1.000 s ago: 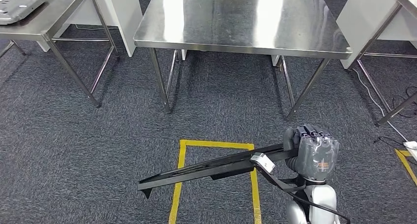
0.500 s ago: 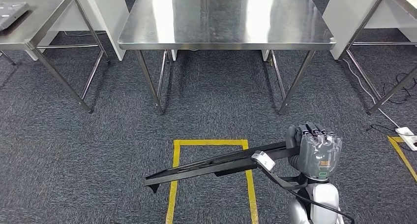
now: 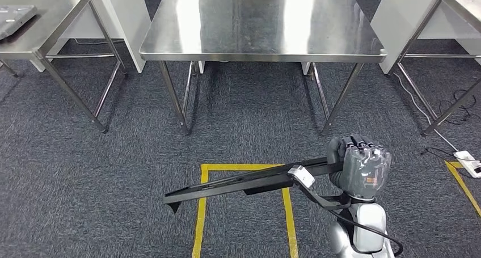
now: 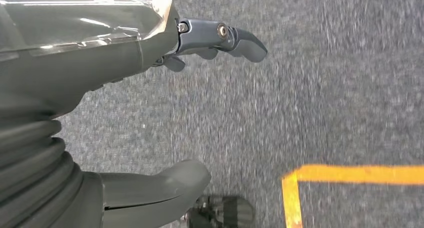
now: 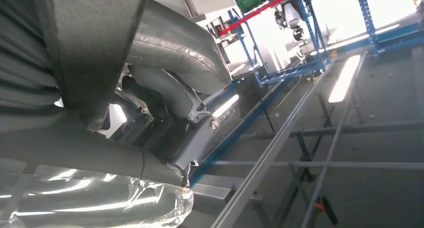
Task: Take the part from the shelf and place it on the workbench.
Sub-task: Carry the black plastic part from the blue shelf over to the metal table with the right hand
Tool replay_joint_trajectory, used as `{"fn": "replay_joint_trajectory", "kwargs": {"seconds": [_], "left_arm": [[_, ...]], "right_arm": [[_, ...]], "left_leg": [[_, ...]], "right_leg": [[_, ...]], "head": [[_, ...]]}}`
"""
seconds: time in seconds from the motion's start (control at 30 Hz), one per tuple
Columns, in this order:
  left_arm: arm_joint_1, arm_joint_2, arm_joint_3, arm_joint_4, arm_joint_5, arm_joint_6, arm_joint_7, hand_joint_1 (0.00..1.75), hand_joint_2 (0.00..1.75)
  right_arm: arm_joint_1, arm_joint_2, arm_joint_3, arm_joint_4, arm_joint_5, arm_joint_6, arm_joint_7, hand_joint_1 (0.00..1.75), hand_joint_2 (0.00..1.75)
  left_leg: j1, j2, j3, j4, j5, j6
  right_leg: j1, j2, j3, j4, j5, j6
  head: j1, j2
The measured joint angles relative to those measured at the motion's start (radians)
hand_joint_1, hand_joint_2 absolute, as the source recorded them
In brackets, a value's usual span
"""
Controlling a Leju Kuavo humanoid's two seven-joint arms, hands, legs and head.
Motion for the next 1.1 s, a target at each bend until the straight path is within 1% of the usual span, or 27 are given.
{"fn": "replay_joint_trajectory", "kwargs": {"seconds": [0.07,0.1,0.13,0.2,0.23,0.27,0.3,0.33,0.37,0.43,0.47,0.5,0.53,0.6,0.63,0.67,0.7,0.73,0.77,0.8,0.83,0.87,0.9,0.93,1.0,1.07,1.1], "left_arm": [[0.002,0.0,0.0,0.0,-0.001,0.0,0.002,0.0,1.75],[0.004,0.0,0.001,0.0,-0.002,0.0,0.003,0.0,1.75],[0.007,-0.001,0.001,0.0,-0.004,0.0,0.003,0.0,1.75],[0.013,0.001,0.003,0.0,-0.005,0.001,0.005,0.0,1.75],[0.014,0.003,0.004,0.0,-0.006,0.002,0.005,0.0,1.75],[0.013,0.006,0.005,0.0,-0.006,0.002,0.006,0.0,1.75],[0.012,0.008,0.006,0.0,-0.006,0.003,0.006,0.0,1.75],[0.011,0.008,0.006,0.0,-0.007,0.003,0.006,0.0,1.75],[0.011,0.008,0.006,0.0,-0.007,0.003,0.006,0.0,1.75],[0.009,0.008,0.006,0.0,-0.007,0.003,0.006,0.0,1.75],[0.008,0.007,0.007,0.0,-0.007,0.003,0.006,0.0,1.75],[0.008,0.007,0.008,0.0,-0.007,0.003,0.006,0.0,1.75],[0.01,0.007,0.009,0.0,-0.007,0.003,0.006,0.0,1.75],[0.015,0.007,0.01,0.0,-0.007,0.003,0.006,0.0,1.75],[0.016,0.007,0.011,0.0,-0.007,0.002,0.006,0.0,1.75],[0.017,0.007,0.012,0.0,-0.007,0.002,0.006,0.0,1.75],[0.017,0.009,0.013,0.0,-0.008,0.002,0.005,0.0,1.75],[0.018,0.012,0.014,0.0,-0.008,0.001,0.005,0.0,1.75],[0.019,0.015,0.014,-0.001,-0.008,0.001,0.005,0.0,1.75],[0.02,0.017,0.015,-0.001,-0.009,0.001,0.005,0.0,1.75],[0.02,0.018,0.015,-0.001,-0.01,0.0,0.006,0.0,1.75],[0.019,0.017,0.015,-0.001,-0.011,0.0,0.007,0.0,1.75],[0.018,0.015,0.015,-0.001,-0.013,0.0,0.008,0.0,1.75],[0.016,0.014,0.015,-0.001,-0.015,-0.001,0.009,0.0,1.75],[0.014,0.011,0.014,-0.001,-0.018,-0.006,0.013,0.0,1.75],[0.013,0.008,0.014,-0.001,-0.02,-0.01,0.016,0.0,1.75],[0.013,0.006,0.014,-0.001,-0.021,-0.011,0.018,0.0,1.75]], "right_arm": [[0.003,-0.001,0.001,0.005,0.0,0.0,0.005,1.75,1.75],[0.005,-0.001,0.001,0.007,0.001,0.0,0.007,1.75,1.75],[0.007,-0.002,0.001,0.009,0.001,0.0,0.009,1.75,1.75],[0.009,-0.003,0.001,0.012,0.002,0.0,0.011,1.75,1.75],[0.009,-0.004,0.001,0.015,0.001,0.0,0.012,1.75,1.75],[0.011,-0.004,0.002,0.017,0.001,0.0,0.013,1.75,1.75],[0.013,-0.004,0.002,0.019,0.002,0.0,0.014,1.75,1.75],[0.015,-0.004,0.003,0.02,0.002,0.0,0.015,1.75,1.75],[0.018,-0.005,0.004,0.019,0.003,0.0,0.015,1.75,1.75],[0.019,-0.004,0.004,0.017,0.006,0.0,0.015,1.75,1.75],[0.019,-0.003,0.004,0.017,0.007,0.0,0.015,1.75,1.75],[0.019,-0.002,0.004,0.017,0.008,0.0,0.015,1.75,1.75],[0.019,-0.001,0.005,0.017,0.008,0.0,0.015,1.75,1.75],[0.019,0.0,0.005,0.017,0.012,0.0,0.015,1.75,1.75],[0.018,0.0,0.005,0.018,0.015,0.0,0.015,1.75,1.75],[0.018,0.0,0.006,0.019,0.017,0.0,0.015,1.75,1.75],[0.018,0.0,0.006,0.02,0.019,0.0,0.015,1.75,1.75],[0.015,0.0,0.007,0.023,0.02,0.0,0.015,1.75,1.75],[0.012,0.001,0.008,0.027,0.021,0.0,0.015,1.75,1.75],[0.009,0.002,0.01,0.031,0.021,0.001,0.015,1.75,1.75],[0.003,0.003,0.011,0.034,0.02,0.002,0.014,1.75,1.75],[-0.003,0.004,0.012,0.038,0.016,0.004,0.012,1.75,1.75],[-0.01,0.003,0.012,0.041,0.009,0.007,0.01,1.75,1.75],[-0.02,0.002,0.013,0.045,-0.003,0.012,0.005,1.75,1.75],[-0.041,0.001,0.015,0.06,-0.038,0.029,-0.009,1.75,1.75],[-0.061,-0.002,0.017,0.081,-0.075,0.048,-0.025,1.75,1.75],[-0.069,-0.003,0.018,0.094,-0.089,0.057,-0.033,1.75,1.75]], "left_leg": [[0.004,0.0,0.007,0.001,-0.007,-0.007],[0.007,0.0,0.013,0.002,-0.012,-0.012],[0.013,-0.001,0.022,0.003,-0.019,-0.02],[0.024,0.0,0.044,0.008,-0.04,-0.043],[0.027,0.001,0.054,0.011,-0.05,-0.057],[0.027,0.003,0.059,0.012,-0.059,-0.068],[0.026,0.005,0.062,0.013,-0.065,-0.076],[0.027,0.006,0.064,0.016,-0.065,-0.08],[0.03,0.006,0.055,0.033,-0.057,-0.083],[0.035,0.0,-0.01,0.142,-0.018,-0.084],[0.034,-0.004,-0.065,0.222,-0.01,-0.082],[0.031,-0.008,-0.121,0.296,-0.024,-0.078],[0.026,-0.01,-0.169,0.346,-0.061,-0.073],[0.012,-0.013,-0.232,0.368,-0.136,-0.058],[0.003,-0.014,-0.244,0.341,-0.145,-0.045],[-0.008,-0.018,-0.246,0.295,-0.122,-0.026],[-0.024,-0.024,-0.24,0.233,-0.064,-0.001],[-0.044,-0.035,-0.231,0.166,0.013,0.026],[-0.06,-0.05,-0.221,0.114,0.081,0.044],[-0.073,-0.061,-0.21,0.075,0.127,0.054],[-0.08,-0.067,-0.198,0.055,0.145,0.054],[-0.077,-0.067,-0.183,0.049,0.141,0.05],[-0.075,-0.063,-0.168,0.044,0.136,0.048],[-0.072,-0.059,-0.154,0.043,0.13,0.05],[-0.065,-0.054,-0.132,0.041,0.112,0.054],[-0.06,-0.051,-0.111,0.041,0.089,0.052],[-0.058,-0.051,-0.099,0.041,0.078,0.05]], "right_leg": [[-0.005,0.001,-0.064,0.106,-0.035,0.013],[-0.007,0.001,-0.076,0.118,-0.033,0.024],[-0.012,0.0,-0.066,0.086,-0.015,0.035],[-0.022,-0.007,-0.01,-0.043,0.044,0.062],[-0.022,-0.011,0.013,-0.099,0.058,0.062],[-0.022,-0.013,0.025,-0.126,0.063,0.052],[-0.019,-0.012,0.026,-0.129,0.056,0.034],[-0.018,-0.007,0.029,-0.128,0.047,0.011],[-0.019,-0.002,0.035,-0.125,0.044,-0.003],[-0.016,0.003,0.055,-0.13,0.033,-0.021],[-0.012,0.004,0.07,-0.137,0.026,-0.031],[-0.008,0.006,0.085,-0.144,0.019,-0.039],[-0.002,0.01,0.101,-0.152,0.011,-0.047],[0.011,0.02,0.137,-0.162,-0.009,-0.057],[0.019,0.025,0.156,-0.165,-0.021,-0.061],[0.028,0.028,0.175,-0.166,-0.035,-0.064],[0.031,0.031,0.189,-0.168,-0.048,-0.069],[0.038,0.035,0.2,-0.17,-0.061,-0.071],[0.042,0.039,0.209,-0.174,-0.073,-0.072],[0.044,0.044,0.222,-0.177,-0.081,-0.073],[0.049,0.049,0.234,-0.178,-0.084,-0.069],[0.053,0.051,0.243,-0.174,-0.084,-0.066],[0.054,0.049,0.24,-0.15,-0.078,-0.061],[0.055,0.042,0.217,-0.106,-0.071,-0.055],[0.05,0.024,0.131,0.029,-0.078,-0.051],[0.042,0.016,0.042,0.124,-0.14,-0.053],[0.037,0.014,0.015,0.13,-0.17,-0.051]], "head": [[0.006,0.0],[0.007,0.0],[0.008,0.0],[0.016,0.0],[0.027,0.0],[0.036,0.0],[0.041,0.0],[0.041,0.0],[0.033,0.0],[0.019,0.0],[0.012,0.0],[0.006,0.0],[0.002,0.0],[-0.007,0.0],[-0.01,0.0],[-0.015,0.0],[-0.017,0.0],[-0.015,0.0],[-0.012,0.0],[-0.008,0.0],[-0.006,0.0],[-0.008,0.0],[-0.011,0.0],[-0.012,0.0],[-0.012,0.0],[-0.011,0.001],[-0.011,0.001]]}}
